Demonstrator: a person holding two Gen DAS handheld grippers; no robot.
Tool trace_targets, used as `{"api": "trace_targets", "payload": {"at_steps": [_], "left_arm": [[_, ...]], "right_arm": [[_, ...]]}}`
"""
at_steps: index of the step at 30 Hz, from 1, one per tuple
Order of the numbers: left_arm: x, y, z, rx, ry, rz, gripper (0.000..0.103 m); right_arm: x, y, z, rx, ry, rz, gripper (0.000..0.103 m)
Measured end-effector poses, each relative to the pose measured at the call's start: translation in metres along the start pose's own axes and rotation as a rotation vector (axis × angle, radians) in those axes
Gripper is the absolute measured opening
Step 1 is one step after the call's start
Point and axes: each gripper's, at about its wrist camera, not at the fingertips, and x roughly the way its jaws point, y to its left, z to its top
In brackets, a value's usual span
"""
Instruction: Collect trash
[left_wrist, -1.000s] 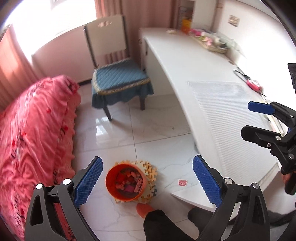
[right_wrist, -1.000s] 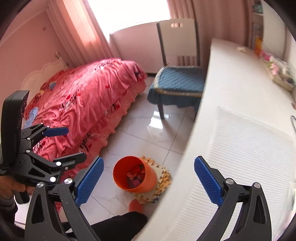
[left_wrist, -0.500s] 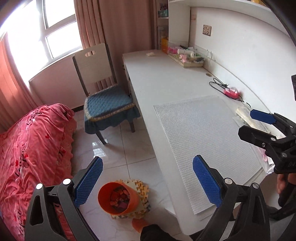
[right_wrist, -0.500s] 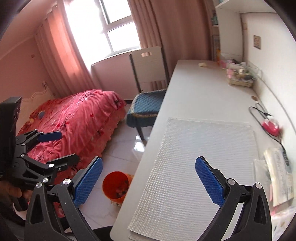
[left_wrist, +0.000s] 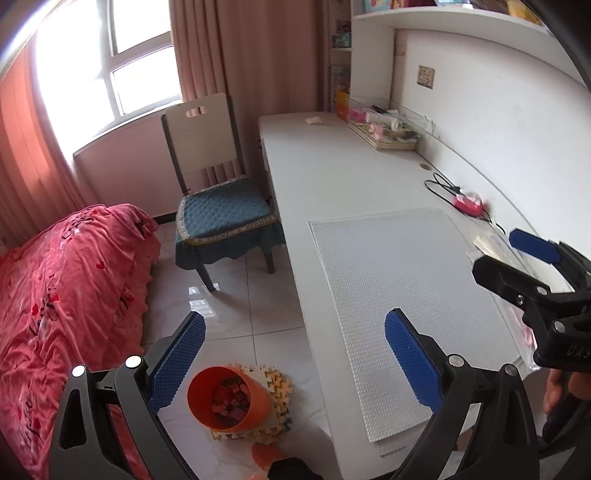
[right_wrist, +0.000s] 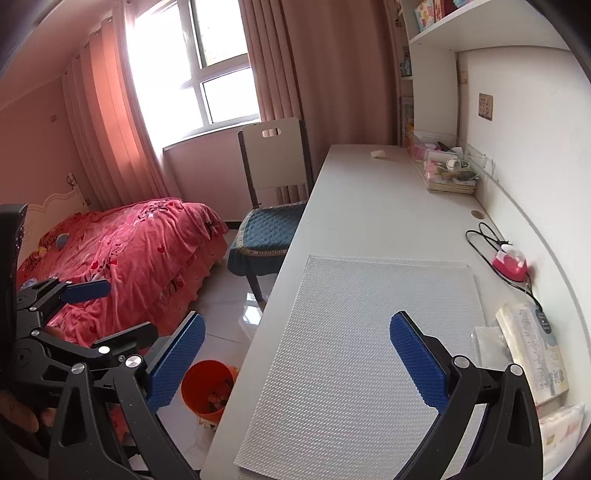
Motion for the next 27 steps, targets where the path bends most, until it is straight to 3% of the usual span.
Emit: {"api": "trace_targets", "payload": {"at_steps": [9,20,27], "left_arm": [[0.002,0.006,0.001,-0.041,0.005,-0.008,0.097],[0.004,0.008,0.000,-0.060,0.002,0.021,0.097],[0.000,0.014,0.001,-0.081,-0.034,0.033,0.097]], "right_arm": [[0.001,-0.017,-0.001,-0.004,0.011,0.011,0.098],[0.011,-0.009,0.009,-0.014,0.024,0.020,0.098],[0.018,-0.002,-0.001,-0.017,0.020,0.025,0.098]]}}
